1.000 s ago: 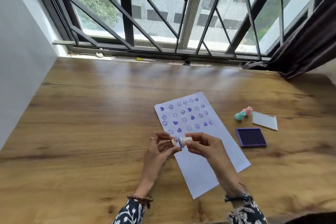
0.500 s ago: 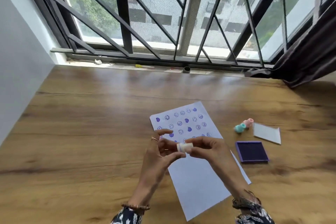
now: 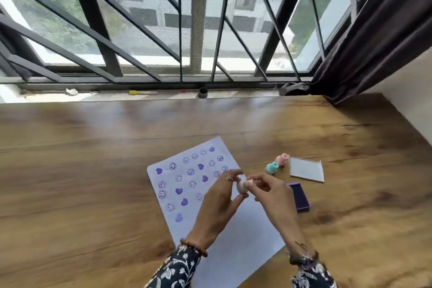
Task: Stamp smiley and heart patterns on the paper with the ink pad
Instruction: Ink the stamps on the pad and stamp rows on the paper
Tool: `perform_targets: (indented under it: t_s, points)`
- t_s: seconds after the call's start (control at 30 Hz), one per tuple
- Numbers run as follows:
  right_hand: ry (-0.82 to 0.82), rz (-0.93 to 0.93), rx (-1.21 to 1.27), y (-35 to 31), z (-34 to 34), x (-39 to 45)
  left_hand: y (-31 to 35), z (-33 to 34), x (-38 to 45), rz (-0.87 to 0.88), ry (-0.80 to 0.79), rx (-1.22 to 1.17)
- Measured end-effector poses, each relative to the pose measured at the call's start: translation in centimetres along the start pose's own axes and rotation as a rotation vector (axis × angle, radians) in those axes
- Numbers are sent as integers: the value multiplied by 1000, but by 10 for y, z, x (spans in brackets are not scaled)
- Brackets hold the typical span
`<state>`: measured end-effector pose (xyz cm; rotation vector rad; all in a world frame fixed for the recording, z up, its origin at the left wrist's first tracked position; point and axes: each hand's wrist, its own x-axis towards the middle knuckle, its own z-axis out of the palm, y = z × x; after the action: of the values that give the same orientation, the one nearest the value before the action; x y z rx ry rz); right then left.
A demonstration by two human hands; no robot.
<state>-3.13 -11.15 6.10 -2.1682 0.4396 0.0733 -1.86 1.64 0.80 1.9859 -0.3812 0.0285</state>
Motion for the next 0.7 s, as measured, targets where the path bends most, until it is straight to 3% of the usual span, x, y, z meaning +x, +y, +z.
perform_targets:
  t_s: [0.2,0.33,0.5,0.7]
  points:
    - [175,-361,-330,4,-18,44,11,46,65,15,81,111]
    - [79,-202,-259,13,-26,74,-3,60,92,-41,44,133]
    - [225,-154,-233,37,-56,95,-26,70,110,-82,24,259]
    - [98,-96,-331,54,-52,104,-24,63,110,-61,-49,206]
